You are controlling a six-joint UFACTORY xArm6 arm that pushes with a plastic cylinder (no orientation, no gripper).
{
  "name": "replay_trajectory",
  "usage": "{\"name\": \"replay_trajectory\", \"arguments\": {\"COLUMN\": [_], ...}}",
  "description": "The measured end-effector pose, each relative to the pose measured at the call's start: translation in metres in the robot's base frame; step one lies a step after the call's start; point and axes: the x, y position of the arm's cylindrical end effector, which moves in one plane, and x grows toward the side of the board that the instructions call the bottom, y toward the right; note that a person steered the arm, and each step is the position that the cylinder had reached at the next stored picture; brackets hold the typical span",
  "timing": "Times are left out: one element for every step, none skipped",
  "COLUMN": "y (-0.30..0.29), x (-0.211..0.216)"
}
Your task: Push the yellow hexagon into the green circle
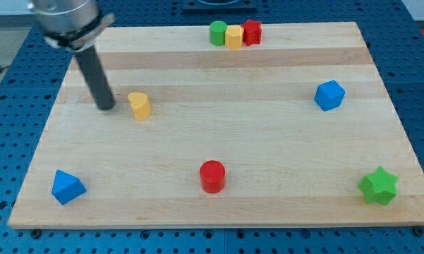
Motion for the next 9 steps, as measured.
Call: {"name": "replay_trajectory", "arguments": {"y": [0.013,0.067,0.118,0.152,0.148,0.114,0.055,0.033,0.074], "x": [0.039,0.017,-0.040,-0.076,-0.029,0.010,0.006,-0.025,-0.052]}}
